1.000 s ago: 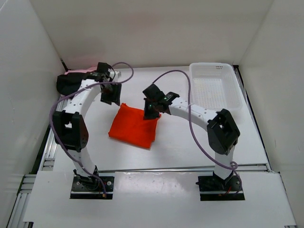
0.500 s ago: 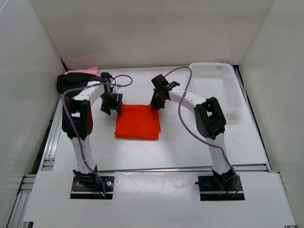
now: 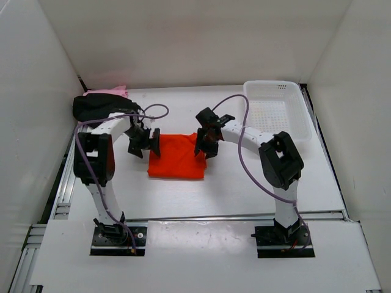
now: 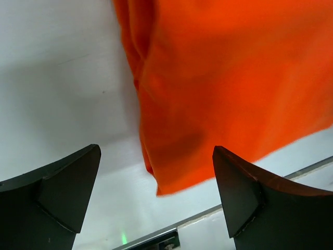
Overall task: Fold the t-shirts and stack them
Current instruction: Put the neatly folded tshirt into the corner of the board with the left arm
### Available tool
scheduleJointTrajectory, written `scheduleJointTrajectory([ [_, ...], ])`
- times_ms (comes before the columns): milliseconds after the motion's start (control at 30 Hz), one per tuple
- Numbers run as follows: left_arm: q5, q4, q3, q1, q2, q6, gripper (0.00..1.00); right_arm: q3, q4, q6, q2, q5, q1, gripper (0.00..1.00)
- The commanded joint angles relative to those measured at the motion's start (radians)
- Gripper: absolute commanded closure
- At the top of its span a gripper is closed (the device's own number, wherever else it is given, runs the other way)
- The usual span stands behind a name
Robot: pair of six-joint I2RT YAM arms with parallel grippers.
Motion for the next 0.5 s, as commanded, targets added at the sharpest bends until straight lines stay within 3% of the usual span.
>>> scheduleJointTrajectory([
  [0,0.047,0.003,-0.015,-0.001,0.059,0.004,0.00,-0.028,-0.003,0.016,0.010,-0.039,-0.001,0.46],
  [167,0.145,-0.009,-0.015,-0.025,0.127,0.004,0.02,-0.043,0.032,0.048,0.042,-0.049,0.009,0.47],
  [200,0.156,-0.009,-0.024,-0.034,0.142,0.004,0.10,-0.055,0.052,0.048,0.042,-0.062,0.009,0.48],
  [267,0.165,0.000,-0.024,-0.065,0.169,0.004,0.33,-0.055,0.063,0.058,0.051,-0.081,0.009,0.48],
  [300,0.165,0.000,-0.024,-0.065,0.179,0.004,0.51,-0.055,0.063,0.058,0.051,-0.081,0.009,0.50],
  [367,0.193,0.000,-0.012,-0.074,0.199,0.004,0.68,-0.074,0.075,0.076,0.051,-0.081,0.009,0.50],
  [400,0.202,0.000,0.000,-0.065,0.212,0.004,0.82,-0.074,0.086,0.076,0.051,-0.081,0.009,0.50],
  [433,0.213,0.000,0.014,-0.065,0.213,0.004,0.90,-0.083,0.086,0.076,0.041,-0.081,0.009,0.50],
  [467,0.213,0.000,0.014,-0.052,0.213,0.004,0.90,-0.083,0.086,0.087,0.030,-0.072,0.009,0.50],
])
